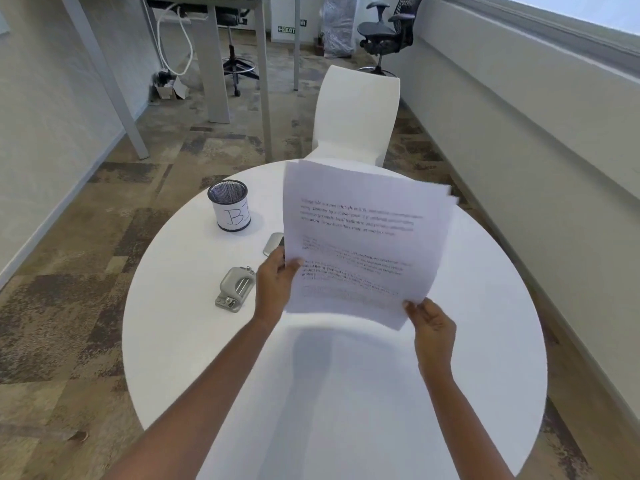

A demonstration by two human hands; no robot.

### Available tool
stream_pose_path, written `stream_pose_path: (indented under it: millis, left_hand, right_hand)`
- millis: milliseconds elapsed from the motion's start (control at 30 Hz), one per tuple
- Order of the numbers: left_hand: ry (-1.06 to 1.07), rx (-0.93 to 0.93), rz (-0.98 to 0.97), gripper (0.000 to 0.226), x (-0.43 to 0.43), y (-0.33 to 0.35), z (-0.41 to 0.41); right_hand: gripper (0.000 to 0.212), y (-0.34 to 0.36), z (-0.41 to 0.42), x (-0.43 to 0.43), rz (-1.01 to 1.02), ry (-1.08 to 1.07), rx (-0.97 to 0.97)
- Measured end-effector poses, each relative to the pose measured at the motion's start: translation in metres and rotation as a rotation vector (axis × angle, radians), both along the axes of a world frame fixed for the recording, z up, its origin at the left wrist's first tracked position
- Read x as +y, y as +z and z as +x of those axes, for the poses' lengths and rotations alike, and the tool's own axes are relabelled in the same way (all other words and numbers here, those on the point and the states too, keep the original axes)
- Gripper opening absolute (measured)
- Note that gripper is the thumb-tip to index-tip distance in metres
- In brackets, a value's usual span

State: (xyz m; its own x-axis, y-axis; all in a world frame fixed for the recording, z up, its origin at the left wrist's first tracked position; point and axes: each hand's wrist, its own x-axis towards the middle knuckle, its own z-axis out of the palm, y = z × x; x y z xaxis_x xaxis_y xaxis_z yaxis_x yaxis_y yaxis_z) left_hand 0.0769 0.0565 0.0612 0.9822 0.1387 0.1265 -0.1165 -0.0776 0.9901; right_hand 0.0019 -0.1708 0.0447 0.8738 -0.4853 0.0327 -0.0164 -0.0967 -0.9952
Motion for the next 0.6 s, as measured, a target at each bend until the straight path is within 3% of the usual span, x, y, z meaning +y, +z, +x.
stream_pose_path:
  millis: [67,200,300,467,600]
  left_hand:
    - [-0.027,-0.062,-0.010,0.018,0.000,0.007,0.004]
    - [-0.030,0.028,0.017,0.023,-0.002,0.002,0.002]
    - [-0.043,0.075,0.086,0.010,-0.006,-0.003,0.000]
    - [-0.044,0.025,0.119,0.018,-0.012,0.010,0.001]
    - [-0.026,-0.026,0.059,0.012,-0.014,0.025,0.002]
  right_hand:
    - [0.030,0.005,0.003,0.000,-0.085,-0.003,-0.016]
    - [0.039,0.006,0.005,0.004,-0.173,0.030,0.090]
    - [0.048,0.008,0.006,0.010,-0.195,0.018,0.113]
    - [0.036,0.025,0.012,0.013,-0.199,0.010,0.040]
    - [0.014,0.042,0.014,0.013,-0.143,0.025,-0.078]
